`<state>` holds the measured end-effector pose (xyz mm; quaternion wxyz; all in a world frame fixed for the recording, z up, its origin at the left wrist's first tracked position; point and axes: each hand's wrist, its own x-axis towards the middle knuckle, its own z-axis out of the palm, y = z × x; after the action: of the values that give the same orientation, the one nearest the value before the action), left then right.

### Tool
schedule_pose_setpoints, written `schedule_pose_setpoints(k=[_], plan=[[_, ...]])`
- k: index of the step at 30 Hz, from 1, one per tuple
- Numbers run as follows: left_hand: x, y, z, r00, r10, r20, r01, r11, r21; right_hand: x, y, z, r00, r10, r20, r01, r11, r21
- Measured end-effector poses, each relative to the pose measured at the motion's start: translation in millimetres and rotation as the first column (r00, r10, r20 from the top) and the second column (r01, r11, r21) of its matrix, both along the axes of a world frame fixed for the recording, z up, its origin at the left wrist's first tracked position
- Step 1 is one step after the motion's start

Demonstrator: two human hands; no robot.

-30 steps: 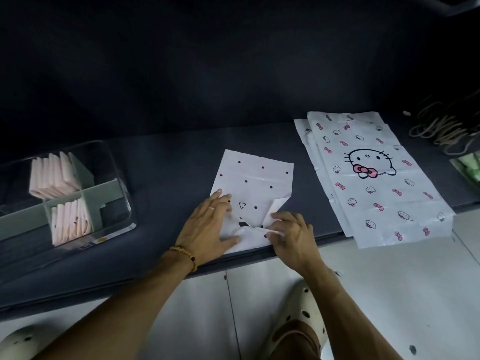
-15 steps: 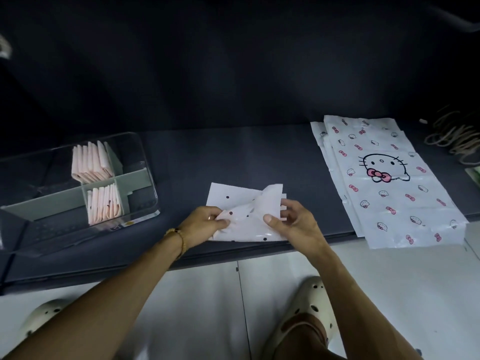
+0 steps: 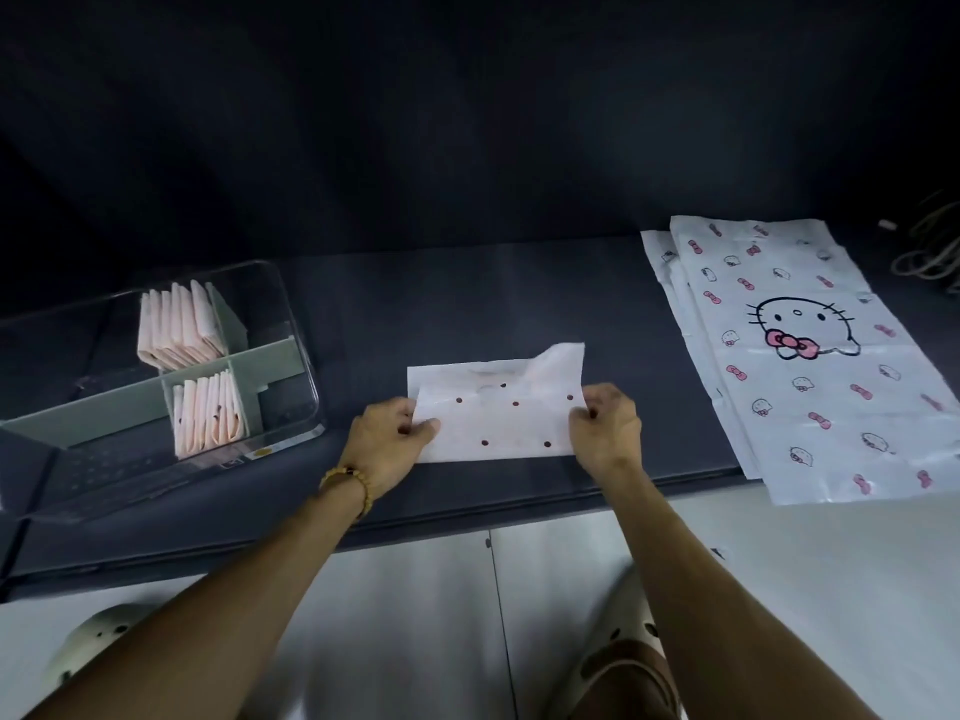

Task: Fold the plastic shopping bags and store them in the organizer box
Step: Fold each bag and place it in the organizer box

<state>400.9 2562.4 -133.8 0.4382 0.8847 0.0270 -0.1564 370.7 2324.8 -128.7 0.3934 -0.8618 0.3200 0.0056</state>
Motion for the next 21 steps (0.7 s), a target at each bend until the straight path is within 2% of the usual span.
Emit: schedule_pose_setpoints(k=[3,8,13,16,21], plan=[[8,-5,-4,1.000,0.004,-0.004,-0.004,0.997,0.071,15,0,-2,0.997,-0.057,0.045,0.054,0.996,0.077],[7,-3,-4,0.996,0.061,-0.057,-0.057,0.996,0.071,10,-5,-6,0.999,-0.032,-0.026,0.033,0.999,0.043],[-9,-4,-1,0.996,0.008,0.088,-0.014,0.997,0.071,6,-10,-10,0.990,0.110,-0.093,-0.109,0.994,0.014],[-13,-5,-3,0.985,-0.093,0.148,0.066,0.981,0.181,8,-11,-8,0.980,0.167,-0.112,-0.167,0.986,0.014],[-16,1,-7,0.963,-0.225,0.145,0.162,0.921,0.356,10,-7,-5,0.977,0.148,-0.150,-0.154,0.988,-0.025]])
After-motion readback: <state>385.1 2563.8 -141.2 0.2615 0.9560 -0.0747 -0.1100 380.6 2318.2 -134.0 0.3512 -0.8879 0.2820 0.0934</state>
